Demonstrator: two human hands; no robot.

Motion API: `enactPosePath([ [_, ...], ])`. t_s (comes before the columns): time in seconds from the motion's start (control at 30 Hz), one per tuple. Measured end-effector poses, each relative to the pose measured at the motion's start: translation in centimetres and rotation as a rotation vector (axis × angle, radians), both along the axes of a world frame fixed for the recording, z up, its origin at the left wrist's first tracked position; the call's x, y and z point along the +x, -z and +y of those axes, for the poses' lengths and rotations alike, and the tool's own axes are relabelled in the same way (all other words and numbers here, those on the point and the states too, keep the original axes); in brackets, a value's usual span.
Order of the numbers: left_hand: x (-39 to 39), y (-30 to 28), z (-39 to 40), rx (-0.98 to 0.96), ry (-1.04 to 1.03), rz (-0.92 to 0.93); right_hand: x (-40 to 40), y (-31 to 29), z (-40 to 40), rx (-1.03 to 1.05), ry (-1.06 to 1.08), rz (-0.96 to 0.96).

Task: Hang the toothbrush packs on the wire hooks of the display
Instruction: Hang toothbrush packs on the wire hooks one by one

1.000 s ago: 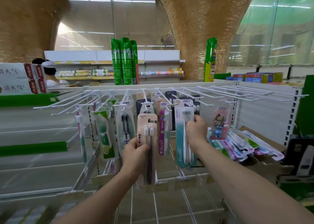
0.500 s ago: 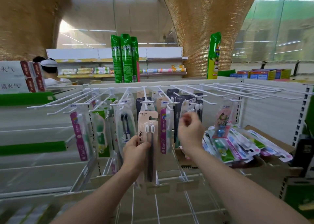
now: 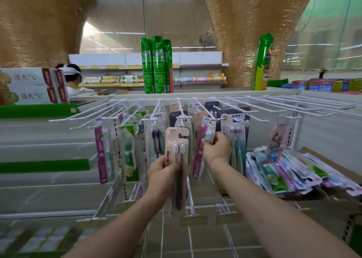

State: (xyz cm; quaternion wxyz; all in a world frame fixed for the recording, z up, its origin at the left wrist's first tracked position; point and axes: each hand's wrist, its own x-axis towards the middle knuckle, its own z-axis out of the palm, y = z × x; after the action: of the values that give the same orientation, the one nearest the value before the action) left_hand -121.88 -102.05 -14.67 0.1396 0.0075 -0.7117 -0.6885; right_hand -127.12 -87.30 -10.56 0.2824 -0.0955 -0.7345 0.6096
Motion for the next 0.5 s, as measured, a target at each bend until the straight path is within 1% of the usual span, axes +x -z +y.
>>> enactPosePath([
  [0.07,0.1,0.1,-0.1,0.000,0.007,0.004,0.8,0.6,-0.1,0.010,0.010,0.016],
  [0.2,0.6,0.0,-0.4,-0.007,0.018,0.018,2.7,1.1,-0.2,0.008,0.036,0.109],
  [0.5,2.7,-0.6,-1.7,0.035,0.029,0.054,7.2,1.2,-1.6,0.064,0.039,0.144],
])
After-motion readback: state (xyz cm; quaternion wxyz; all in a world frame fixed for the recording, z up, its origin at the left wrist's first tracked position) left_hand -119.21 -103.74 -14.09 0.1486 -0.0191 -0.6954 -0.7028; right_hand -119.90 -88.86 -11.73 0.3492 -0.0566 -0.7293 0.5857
